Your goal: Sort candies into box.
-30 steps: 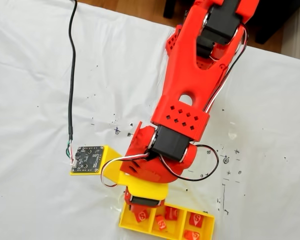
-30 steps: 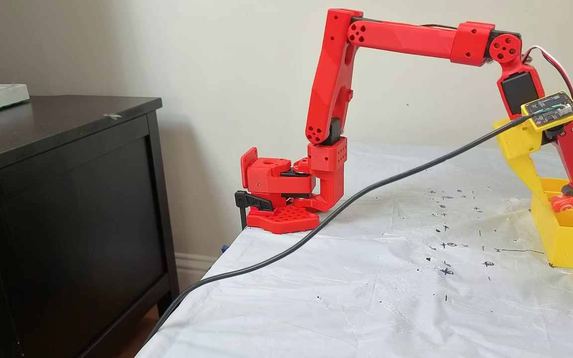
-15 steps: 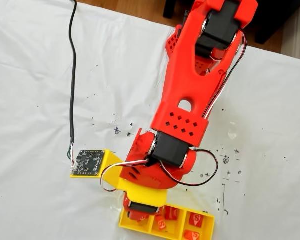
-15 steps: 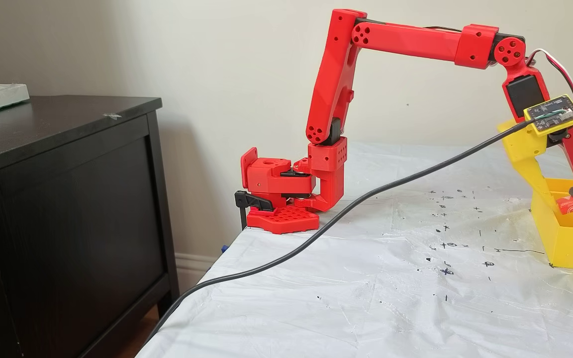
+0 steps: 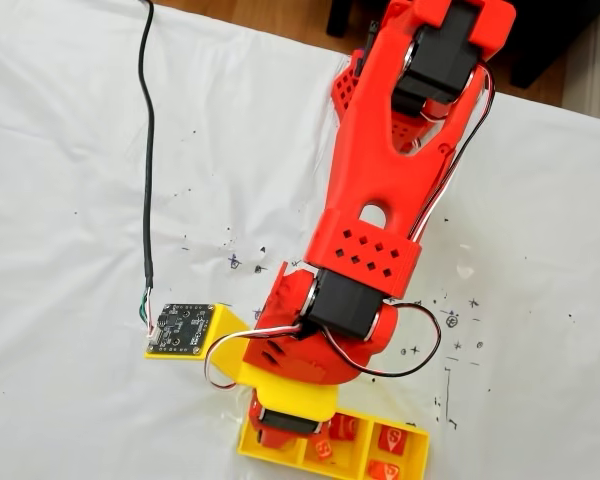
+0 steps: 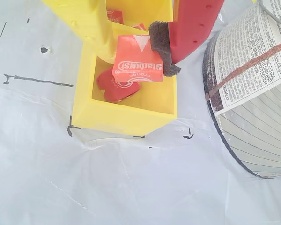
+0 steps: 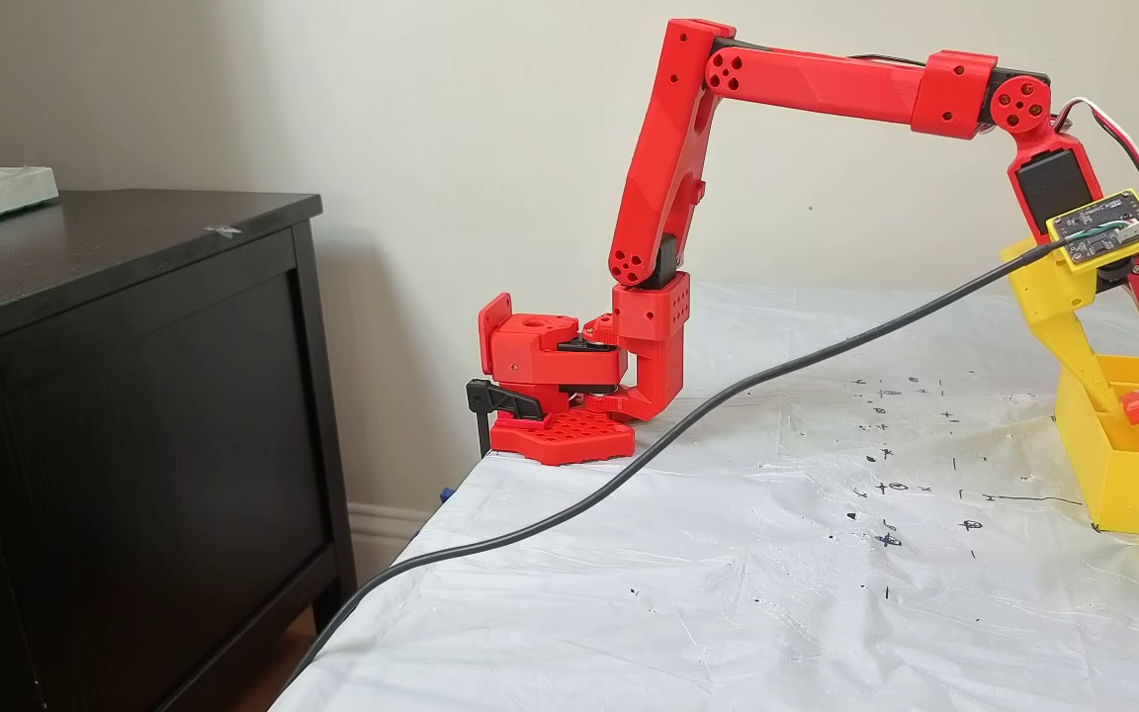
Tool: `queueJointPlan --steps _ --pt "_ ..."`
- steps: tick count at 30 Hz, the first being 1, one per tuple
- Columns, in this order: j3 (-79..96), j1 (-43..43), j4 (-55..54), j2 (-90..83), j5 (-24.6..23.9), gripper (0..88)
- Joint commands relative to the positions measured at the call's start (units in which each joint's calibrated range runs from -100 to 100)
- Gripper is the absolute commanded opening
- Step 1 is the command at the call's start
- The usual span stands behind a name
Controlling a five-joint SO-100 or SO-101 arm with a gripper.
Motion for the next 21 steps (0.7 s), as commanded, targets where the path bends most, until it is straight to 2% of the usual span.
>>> queueJointPlan --steps 1,5,9,12,14,17,21 --pt "-5.6 -1.2 -2.1 -1.7 0.0 0.1" --pt "-5.0 -1.6 -1.7 -1.8 0.4 4.5" --pt "-4.6 -2.1 0.4 -1.9 1.4 19.2" --pt "-4.4 -2.1 0.5 -1.9 1.6 33.9" --pt "-4.3 -2.1 0.5 -2.2 1.7 39.7" --pt "-4.3 -2.1 0.7 -2.4 1.9 42.3" --pt "-4.3 -2.0 0.9 -3.1 2.0 40.1"
